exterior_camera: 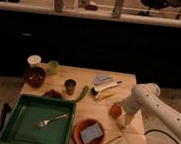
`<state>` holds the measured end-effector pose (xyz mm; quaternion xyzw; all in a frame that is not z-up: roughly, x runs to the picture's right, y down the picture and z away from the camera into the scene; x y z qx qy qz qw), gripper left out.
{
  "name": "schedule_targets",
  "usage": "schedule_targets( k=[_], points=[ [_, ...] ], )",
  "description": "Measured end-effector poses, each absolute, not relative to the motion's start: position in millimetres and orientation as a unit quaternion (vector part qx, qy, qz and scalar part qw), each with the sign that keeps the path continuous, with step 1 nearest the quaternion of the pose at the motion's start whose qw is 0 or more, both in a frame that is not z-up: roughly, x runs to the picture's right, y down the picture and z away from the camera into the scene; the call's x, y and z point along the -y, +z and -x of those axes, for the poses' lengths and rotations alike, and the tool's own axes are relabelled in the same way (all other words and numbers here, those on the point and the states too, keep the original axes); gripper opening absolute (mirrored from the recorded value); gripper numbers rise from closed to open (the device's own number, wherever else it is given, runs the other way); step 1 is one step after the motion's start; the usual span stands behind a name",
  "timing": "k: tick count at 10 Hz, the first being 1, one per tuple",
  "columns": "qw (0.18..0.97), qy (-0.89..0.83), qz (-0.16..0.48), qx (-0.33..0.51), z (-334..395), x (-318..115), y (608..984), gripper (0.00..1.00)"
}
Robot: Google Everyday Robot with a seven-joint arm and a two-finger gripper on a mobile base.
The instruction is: Place apple in metal cup
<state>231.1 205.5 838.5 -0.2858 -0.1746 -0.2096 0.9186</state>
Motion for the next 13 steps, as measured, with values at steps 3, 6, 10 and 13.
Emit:
schedule_targets(
  k=[3,6,10,13],
  points=[
    [0.917,-0.211,0.288,0.178,-232.1,-206.8,841.8,0.80],
    [0.915,-0.214,0.289,0.180,-232.3,-207.9,844.3,0.80],
    [0.913,-0.218,0.291,0.184,-232.1,-209.2,846.9,0.80],
    [0.911,-0.220,0.294,0.186,-232.5,-210.7,848.3,0.80]
  ],
)
